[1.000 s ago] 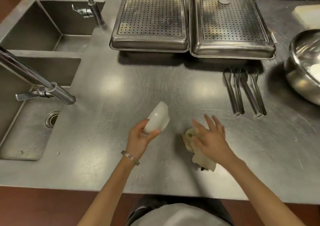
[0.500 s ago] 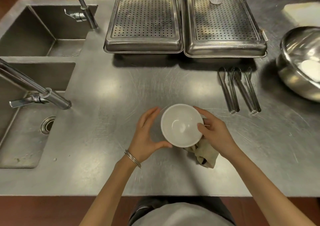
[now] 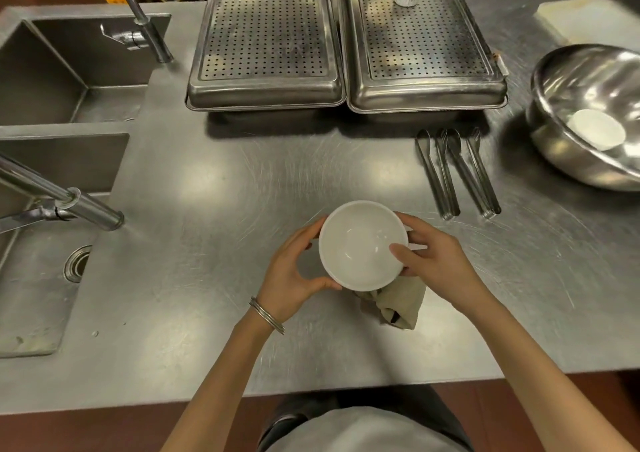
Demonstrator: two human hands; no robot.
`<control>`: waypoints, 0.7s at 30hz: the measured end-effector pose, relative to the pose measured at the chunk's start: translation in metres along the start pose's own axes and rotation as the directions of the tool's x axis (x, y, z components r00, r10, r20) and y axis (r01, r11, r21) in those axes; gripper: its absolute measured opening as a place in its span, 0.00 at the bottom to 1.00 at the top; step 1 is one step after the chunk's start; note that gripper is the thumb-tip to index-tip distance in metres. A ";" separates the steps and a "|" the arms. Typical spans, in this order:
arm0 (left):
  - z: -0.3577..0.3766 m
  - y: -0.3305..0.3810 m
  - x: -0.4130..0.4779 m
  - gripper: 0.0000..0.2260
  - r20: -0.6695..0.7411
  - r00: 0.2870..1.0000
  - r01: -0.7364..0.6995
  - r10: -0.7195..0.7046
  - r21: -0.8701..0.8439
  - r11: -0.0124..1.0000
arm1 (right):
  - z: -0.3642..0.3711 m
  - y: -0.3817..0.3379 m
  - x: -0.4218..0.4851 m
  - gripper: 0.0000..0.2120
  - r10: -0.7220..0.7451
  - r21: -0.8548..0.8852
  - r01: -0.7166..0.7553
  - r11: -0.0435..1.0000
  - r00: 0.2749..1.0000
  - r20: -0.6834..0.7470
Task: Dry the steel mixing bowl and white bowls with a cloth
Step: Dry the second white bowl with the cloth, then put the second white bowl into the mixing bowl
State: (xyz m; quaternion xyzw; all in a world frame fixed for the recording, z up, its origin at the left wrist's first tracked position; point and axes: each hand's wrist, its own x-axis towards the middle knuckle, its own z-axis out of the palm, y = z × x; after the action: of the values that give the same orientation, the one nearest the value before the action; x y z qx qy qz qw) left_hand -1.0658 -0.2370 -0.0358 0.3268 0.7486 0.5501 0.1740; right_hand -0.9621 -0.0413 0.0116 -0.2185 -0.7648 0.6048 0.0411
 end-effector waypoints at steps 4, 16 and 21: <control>0.015 0.010 0.018 0.39 0.099 0.995 -0.010 0.009 0.014 1.000 | -0.023 -0.006 -0.007 0.22 0.043 -0.029 -0.047 0.998 0.992 -0.116; 0.116 0.055 0.113 0.31 0.291 0.904 -0.424 0.314 0.714 0.558 | -0.203 0.013 -0.033 0.17 0.137 0.023 -0.146 0.989 0.842 -0.522; 0.199 0.077 0.160 0.34 0.365 0.897 -0.440 0.249 0.794 0.419 | -0.308 0.031 -0.020 0.15 0.135 0.011 -0.156 0.988 0.815 -0.564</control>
State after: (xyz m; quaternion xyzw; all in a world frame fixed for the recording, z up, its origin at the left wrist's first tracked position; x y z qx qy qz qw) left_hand -1.0356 0.0269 -0.0141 0.5669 0.8165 0.0918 -0.0587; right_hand -0.8347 0.2362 0.0681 -0.4452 -0.7104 0.5012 0.2142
